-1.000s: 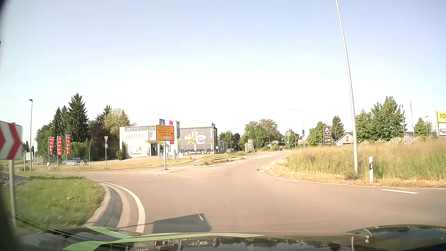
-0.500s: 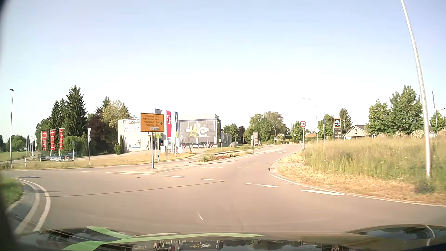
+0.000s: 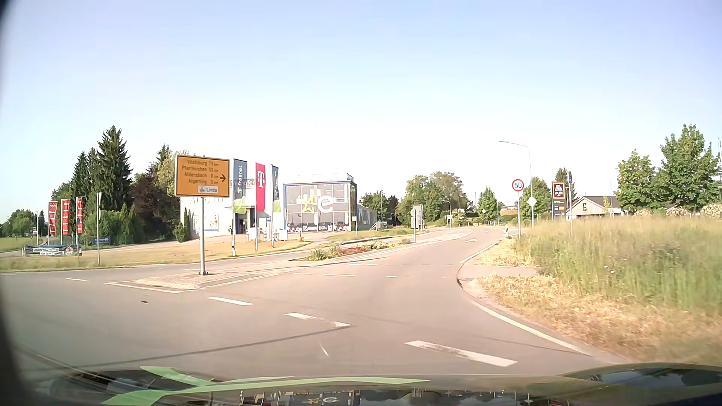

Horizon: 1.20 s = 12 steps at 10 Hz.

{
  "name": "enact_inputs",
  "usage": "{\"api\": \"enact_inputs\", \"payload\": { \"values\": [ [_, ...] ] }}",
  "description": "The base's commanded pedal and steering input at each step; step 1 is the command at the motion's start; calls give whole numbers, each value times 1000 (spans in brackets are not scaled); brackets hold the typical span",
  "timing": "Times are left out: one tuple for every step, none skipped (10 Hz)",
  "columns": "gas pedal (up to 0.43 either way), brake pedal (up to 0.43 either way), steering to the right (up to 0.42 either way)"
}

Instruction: Follow the waypoints while adhering to traffic rules and regulations

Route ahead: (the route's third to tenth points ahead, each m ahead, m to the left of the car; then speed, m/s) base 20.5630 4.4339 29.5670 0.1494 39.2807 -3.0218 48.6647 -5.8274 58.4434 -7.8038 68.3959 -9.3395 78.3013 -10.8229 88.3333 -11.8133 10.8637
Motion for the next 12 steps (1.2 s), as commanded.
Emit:
{"api": "enact_inputs", "payload": {
  "values": [
    [118,0,12],
    [118,0,24],
    [130,0,40],
    [130,0,53],
    [130,0,58],
    [138,0,64],
    [150,0,66],
    [150,0,69],
    [150,0,72],
    [157,0,72],
    [157,0,71],
    [169,0,67]
  ]
}}
